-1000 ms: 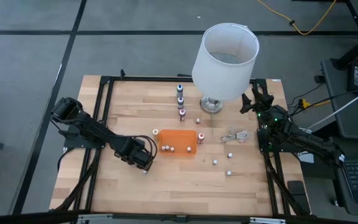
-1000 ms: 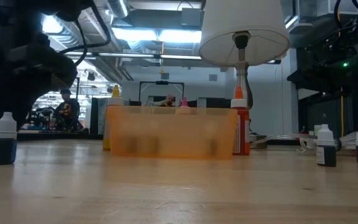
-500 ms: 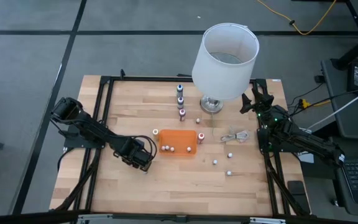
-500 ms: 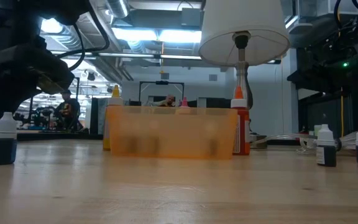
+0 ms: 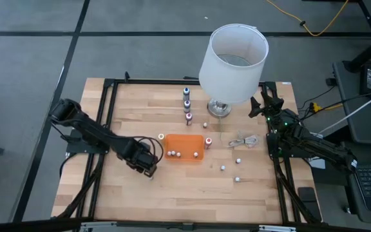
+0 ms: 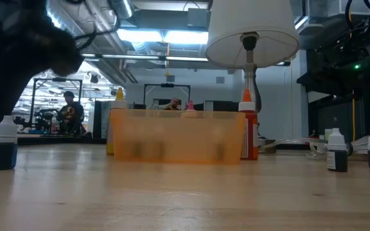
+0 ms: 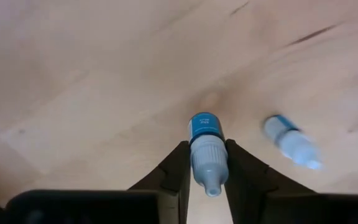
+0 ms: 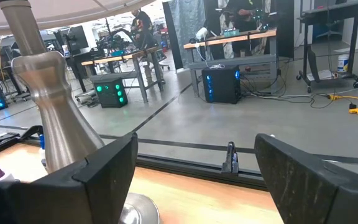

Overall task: Pick & Place food coloring
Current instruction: Put the top left small blue food coloring bottle into the orange bin

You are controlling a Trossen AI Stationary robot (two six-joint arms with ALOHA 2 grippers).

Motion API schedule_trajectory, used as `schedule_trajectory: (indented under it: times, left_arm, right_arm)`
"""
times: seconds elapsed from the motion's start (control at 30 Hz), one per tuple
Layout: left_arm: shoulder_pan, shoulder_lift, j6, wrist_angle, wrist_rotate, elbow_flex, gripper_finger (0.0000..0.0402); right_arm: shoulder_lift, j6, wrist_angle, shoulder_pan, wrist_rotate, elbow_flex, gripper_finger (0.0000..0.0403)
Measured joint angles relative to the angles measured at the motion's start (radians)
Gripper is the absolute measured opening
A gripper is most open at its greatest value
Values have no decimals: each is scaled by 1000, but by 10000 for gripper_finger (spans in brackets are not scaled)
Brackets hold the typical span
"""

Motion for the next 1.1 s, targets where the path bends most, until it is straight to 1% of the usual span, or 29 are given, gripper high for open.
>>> schedule_trajectory:
  times: [0.2,0.33,0.43,0.77,1.1]
  left_arm:
    - [44,-10,158,-189,-32,155,73]
    - [81,3,277,-274,-35,269,71]
    - [107,24,360,-308,-36,353,69]
    - [189,187,646,-419,-34,642,70]
    - [247,391,885,-457,-21,867,70]
  right_arm:
    - [0,0,0,0,0,0,323]
    - [0,0,0,0,0,0,323]
    - [0,0,0,0,0,0,323]
    - [0,0,0,0,0,0,323]
    - [0,0,0,0,0,0,323]
